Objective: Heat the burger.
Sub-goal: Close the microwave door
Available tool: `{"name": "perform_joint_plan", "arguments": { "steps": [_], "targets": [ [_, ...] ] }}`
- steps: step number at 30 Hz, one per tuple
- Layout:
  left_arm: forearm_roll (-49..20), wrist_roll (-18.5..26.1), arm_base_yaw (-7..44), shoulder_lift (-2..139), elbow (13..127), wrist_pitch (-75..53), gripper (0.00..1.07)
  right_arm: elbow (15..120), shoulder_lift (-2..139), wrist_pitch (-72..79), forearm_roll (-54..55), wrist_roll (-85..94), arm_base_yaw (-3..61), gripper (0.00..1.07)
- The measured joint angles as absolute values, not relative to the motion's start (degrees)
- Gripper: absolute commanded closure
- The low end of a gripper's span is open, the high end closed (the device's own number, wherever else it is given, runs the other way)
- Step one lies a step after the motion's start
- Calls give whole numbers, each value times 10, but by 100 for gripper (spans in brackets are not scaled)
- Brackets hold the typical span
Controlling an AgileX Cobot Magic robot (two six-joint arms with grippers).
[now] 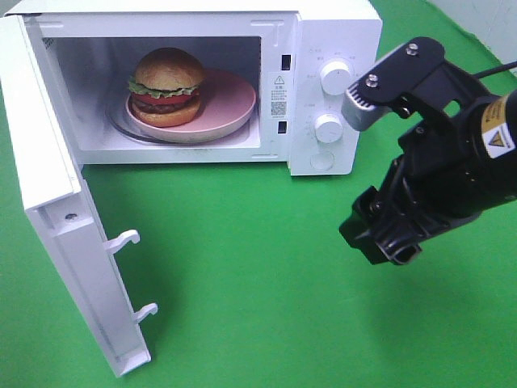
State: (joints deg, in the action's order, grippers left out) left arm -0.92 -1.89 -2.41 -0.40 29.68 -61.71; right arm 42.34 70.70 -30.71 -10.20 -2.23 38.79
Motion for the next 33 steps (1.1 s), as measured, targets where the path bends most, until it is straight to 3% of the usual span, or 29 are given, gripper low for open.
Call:
{"name": "perform_joint_plan", "arguments": {
  "steps": [2,18,26,28,33],
  "targets": [
    [-9,-19,-24,-4,297,-617,7,423,685,-386,-93,-30,388,31],
    [-9,-19,-24,-4,297,-617,7,423,551,-563,-75,-44,382,31],
    [-9,-19,-24,-4,297,-617,7,423,470,-575,-69,-44,296,31],
    [-9,-19,-24,-4,297,-617,7,423,410,-576,-65,-45,238,31],
    [-9,-19,-24,-4,297,-617,7,416,368,-575,-60,-45,203,31]
  ]
}}
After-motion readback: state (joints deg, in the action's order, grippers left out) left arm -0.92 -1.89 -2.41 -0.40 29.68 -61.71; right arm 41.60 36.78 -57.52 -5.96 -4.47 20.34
